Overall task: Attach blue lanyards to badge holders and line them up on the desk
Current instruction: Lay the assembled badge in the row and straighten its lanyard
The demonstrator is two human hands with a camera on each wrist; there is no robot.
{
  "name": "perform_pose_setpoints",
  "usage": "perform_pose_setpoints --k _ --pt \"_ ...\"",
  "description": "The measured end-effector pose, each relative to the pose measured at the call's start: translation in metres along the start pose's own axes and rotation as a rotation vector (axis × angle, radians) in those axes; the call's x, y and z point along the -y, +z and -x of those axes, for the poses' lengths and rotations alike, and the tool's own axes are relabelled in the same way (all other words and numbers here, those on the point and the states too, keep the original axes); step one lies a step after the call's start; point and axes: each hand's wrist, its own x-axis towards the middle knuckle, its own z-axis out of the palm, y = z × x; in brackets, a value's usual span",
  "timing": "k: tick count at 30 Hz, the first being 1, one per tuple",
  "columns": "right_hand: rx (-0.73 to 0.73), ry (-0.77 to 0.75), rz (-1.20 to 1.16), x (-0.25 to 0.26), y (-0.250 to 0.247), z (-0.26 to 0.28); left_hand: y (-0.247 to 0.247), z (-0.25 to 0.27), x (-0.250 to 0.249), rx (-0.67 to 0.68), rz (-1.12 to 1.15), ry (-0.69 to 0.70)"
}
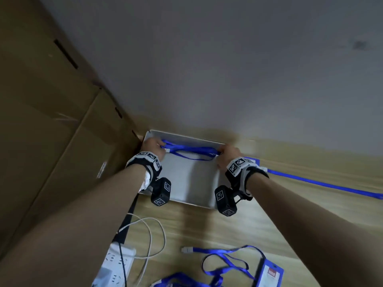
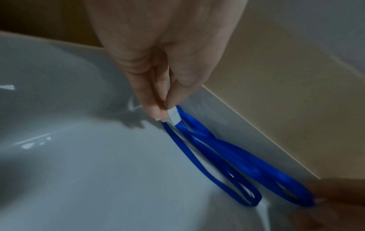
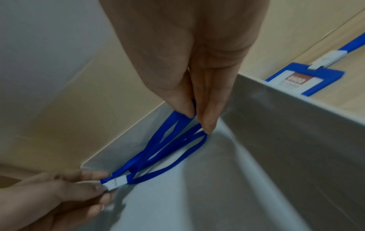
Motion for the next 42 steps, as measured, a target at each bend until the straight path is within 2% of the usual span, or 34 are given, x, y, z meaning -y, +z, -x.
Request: perform_pose_setpoints --k 4,7,11,14,17,22,25,28,31,35,38,42 --pt "-0.045 -0.053 -0.092 -0.003 0.009 0.009 0.010 0.007 -0.002 0.034 -0.109 -0.002" --pt "-0.097 -0.139 -0.220 -0.014 0.006 0.033 0.014 0.030 -0.013 0.029 -0.150 0.059" --pt "-0.142 -0.295 -0.436 -0.037 0.003 0.089 0.020 0.075 -0.028 0.000 0.134 0.289" --pt "-0.096 -0.385 -0.418 -0.057 0.015 0.137 0.028 0.120 -0.032 0.123 0.321 0.400" --pt "0.024 -0.408 -0.294 -0.077 0.044 0.171 0.042 0.159 -0.019 0.193 0.371 0.431" --pt "0.191 -0.405 0.149 -0.088 0.109 0.206 0.075 0.212 0.040 0.279 0.334 0.331" --pt "0.199 -0.370 0.304 -0.093 0.139 0.210 0.093 0.230 0.076 0.241 0.235 0.185" --pt "0.093 -0.382 0.420 -0.099 0.158 0.212 0.104 0.245 0.105 0.151 0.070 0.087" --pt "0.002 -0.455 0.315 -0.100 0.163 0.215 0.109 0.254 0.120 0.182 0.054 0.147" --pt "0.021 -0.575 0.088 -0.103 0.146 0.232 0.118 0.261 0.117 0.388 -0.091 0.398" --pt "0.113 -0.519 -0.048 -0.115 0.120 0.247 0.122 0.265 0.096 0.378 -0.091 0.443" --pt "0.135 -0.433 -0.176 -0.142 0.079 0.255 0.119 0.272 0.058 0.414 -0.026 0.462"
